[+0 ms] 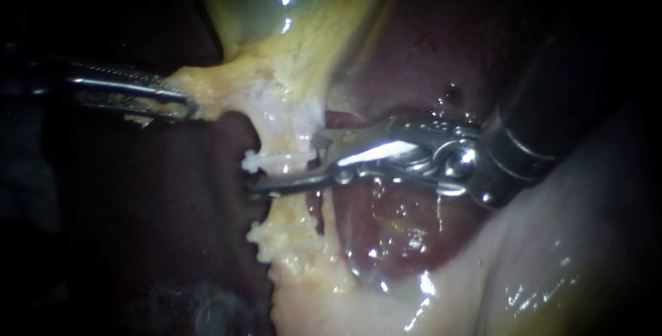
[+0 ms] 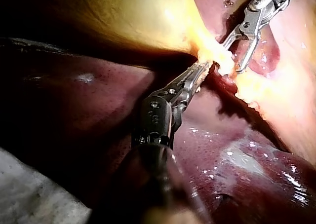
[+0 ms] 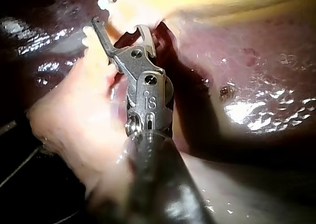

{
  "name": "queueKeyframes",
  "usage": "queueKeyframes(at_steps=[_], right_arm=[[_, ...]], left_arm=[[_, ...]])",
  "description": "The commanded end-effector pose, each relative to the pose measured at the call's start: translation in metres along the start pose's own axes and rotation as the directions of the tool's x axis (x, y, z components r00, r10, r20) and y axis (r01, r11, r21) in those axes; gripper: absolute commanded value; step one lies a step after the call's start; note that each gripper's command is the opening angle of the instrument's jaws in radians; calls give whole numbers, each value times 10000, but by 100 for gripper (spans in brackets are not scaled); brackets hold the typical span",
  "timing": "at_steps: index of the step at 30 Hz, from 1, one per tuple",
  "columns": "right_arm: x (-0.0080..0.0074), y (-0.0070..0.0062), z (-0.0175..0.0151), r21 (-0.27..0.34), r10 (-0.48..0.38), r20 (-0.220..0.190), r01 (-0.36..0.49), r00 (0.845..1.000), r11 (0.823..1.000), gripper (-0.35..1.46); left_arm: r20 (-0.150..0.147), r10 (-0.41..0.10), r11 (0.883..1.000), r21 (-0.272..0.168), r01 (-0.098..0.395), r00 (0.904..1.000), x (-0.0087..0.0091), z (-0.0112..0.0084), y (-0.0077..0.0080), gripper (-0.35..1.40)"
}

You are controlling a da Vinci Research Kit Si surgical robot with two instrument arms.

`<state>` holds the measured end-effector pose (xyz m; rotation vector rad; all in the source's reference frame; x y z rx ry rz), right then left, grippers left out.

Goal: Going back third clip left tube

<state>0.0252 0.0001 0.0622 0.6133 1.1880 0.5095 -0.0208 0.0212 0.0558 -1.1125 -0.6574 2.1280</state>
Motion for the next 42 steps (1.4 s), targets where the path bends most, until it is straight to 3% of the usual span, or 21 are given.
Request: queueKeyframes(at_steps=[1, 11, 21, 29, 37, 42], right_arm=[[2, -2, -3, 17, -109, 2, 109, 9999, 9999, 49], [-8, -17, -39, 256, -1054, 46, 1053, 9944, 9941, 50], [-14, -41, -94, 534, -2655, 25, 2650, 9641, 9628, 50], [-6, -38, -128, 432, -3236, 19, 3232, 9462, 9453, 50], [-4, -35, -139, 350, -3349, 37, 3345, 9423, 9417, 50], [-5, -35, -140, 356, -3353, 37, 3350, 9421, 9416, 50]], left_arm=[[0, 0, 10000, 3, 0, 10000, 0, 0, 0, -35], [1, 2, 10000, 0, -2, 10000, -1, -1, 0, -35], [2, 4, 10000, -3, -4, 10000, -1, -1, 0, -35], [2, 4, 10000, -2, -4, 10000, -1, -1, 0, -35], [-1, 6, 10000, 7, -6, 10000, -1, 1, -1, -35], [-16, 46, 10000, 67, -46, 10000, -6, 16, -9, -35]])
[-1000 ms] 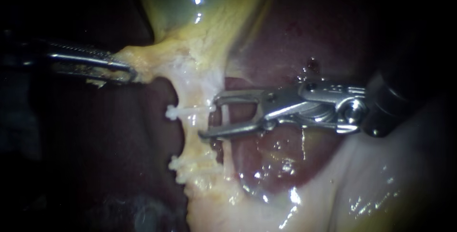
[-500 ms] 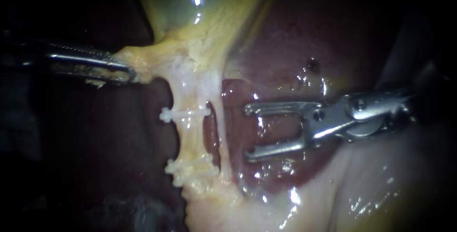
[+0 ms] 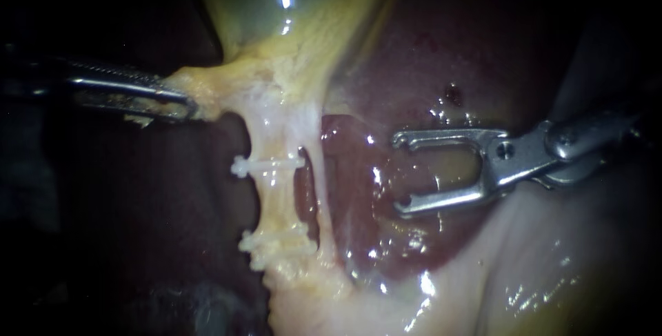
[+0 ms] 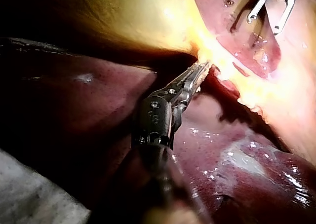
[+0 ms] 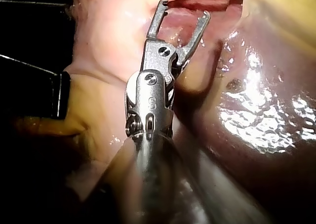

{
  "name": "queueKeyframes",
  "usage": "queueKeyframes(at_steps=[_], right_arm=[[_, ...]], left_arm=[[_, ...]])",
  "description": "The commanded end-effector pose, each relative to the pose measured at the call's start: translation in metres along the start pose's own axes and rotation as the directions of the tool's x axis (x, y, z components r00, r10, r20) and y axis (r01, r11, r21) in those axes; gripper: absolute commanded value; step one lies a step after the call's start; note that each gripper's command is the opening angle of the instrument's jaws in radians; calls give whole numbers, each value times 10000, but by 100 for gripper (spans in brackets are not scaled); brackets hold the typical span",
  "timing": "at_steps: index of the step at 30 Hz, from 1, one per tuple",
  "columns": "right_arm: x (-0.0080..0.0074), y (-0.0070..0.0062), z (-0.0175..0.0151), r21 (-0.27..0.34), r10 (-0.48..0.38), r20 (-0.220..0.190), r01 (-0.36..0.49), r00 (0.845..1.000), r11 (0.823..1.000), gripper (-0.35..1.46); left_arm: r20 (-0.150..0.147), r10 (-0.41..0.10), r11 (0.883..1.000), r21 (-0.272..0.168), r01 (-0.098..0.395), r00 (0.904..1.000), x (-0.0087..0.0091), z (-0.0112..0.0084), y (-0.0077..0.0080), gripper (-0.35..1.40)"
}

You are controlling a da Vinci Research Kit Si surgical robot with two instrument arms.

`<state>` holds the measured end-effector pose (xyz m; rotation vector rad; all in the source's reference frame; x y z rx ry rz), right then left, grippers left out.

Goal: Going back third clip left tube

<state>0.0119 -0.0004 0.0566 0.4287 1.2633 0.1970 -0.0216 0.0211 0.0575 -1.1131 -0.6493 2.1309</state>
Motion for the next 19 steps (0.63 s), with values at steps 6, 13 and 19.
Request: queueKeyframes(at_steps=[6, 13, 19], right_arm=[[-1, -1, -1, 8, -5, 3, 5, 10000, 10000, 50], [-1, -1, -1, 9, -5, 3, 5, 10000, 10000, 50], [-1, -1, -1, 10, -6, 3, 6, 10000, 10000, 50]], left_arm=[[-38, 67, 10000, 35, -67, 10000, -9, 31, -13, -35], [109, 115, 9999, -50, -115, 9999, -15, 64, -15, -35], [223, 182, 9998, -120, -180, 9996, -20, 76, -11, -35]])
